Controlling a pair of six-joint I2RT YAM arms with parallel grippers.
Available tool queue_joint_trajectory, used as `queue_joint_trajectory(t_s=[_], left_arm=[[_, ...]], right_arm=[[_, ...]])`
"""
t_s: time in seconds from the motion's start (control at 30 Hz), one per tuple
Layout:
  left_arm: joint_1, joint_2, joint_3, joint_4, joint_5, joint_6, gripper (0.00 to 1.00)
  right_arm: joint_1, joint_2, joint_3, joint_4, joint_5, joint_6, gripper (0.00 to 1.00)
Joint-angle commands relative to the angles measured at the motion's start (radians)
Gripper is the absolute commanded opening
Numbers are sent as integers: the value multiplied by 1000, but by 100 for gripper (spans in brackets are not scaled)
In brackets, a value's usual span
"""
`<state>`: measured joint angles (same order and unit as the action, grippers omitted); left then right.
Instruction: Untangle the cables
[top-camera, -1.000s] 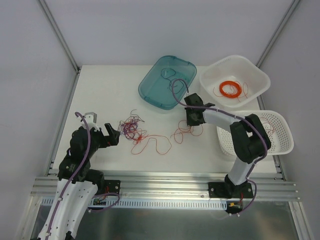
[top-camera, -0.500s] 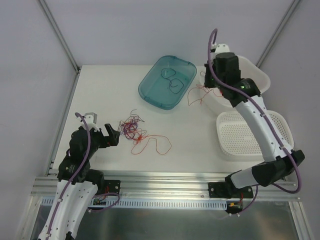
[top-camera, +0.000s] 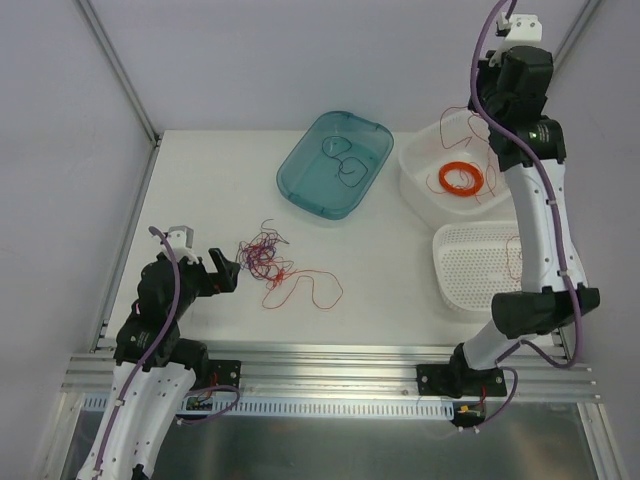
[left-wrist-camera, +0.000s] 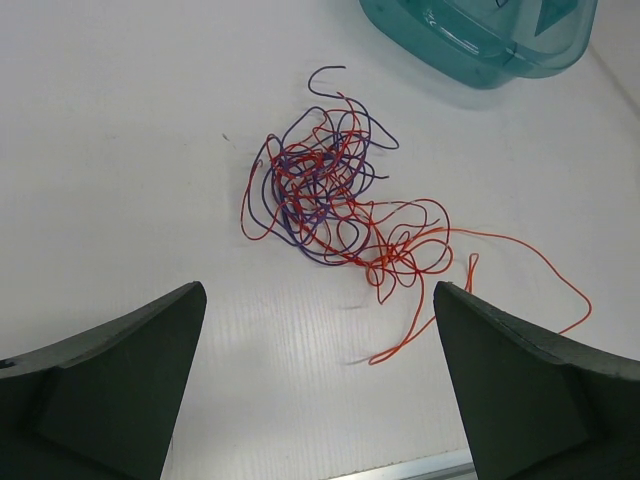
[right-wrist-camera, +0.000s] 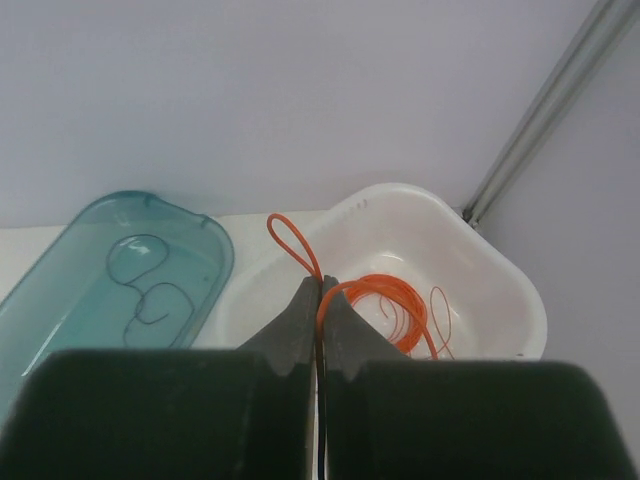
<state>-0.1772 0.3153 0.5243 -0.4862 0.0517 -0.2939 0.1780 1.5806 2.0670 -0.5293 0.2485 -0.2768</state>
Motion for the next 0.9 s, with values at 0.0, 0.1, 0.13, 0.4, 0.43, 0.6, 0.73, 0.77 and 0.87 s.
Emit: queue_joint_trajectory(t_s=[0.0,0.1,0.13,0.4,0.43,0.6,0.73,0.77,0.87], left_arm=[[-2,-8,8,31,34,16,99],[-2,-4,6,31,30,9,99],[-2,-1,6,31,25,4,99],[-2,11,6,31,27,-5,99],[-2,10,8,31,27,-7,99],[-2,28,8,31,28,-11,99],[-2,41,11,31,40,-10,99],[-2,45,11,32,40,-10,99],[-2,57,13,32,50,-11,99]], right_arm=[[-67,94,-5,83,-24,-9,1],[-115,148,-68,123,-20,31,1],[-123,165,-88,133,-17,43,1],[-164,389,1,-78,-112,166,55],[-164,391,-1,-95,-123,177,59],[-164,311,-86,-162,-149,214,79],[-160,228,-169,-209,-175,237,81],[-153,199,-203,-189,-184,234,81],[-115,101,-304,-166,-236,214,81]])
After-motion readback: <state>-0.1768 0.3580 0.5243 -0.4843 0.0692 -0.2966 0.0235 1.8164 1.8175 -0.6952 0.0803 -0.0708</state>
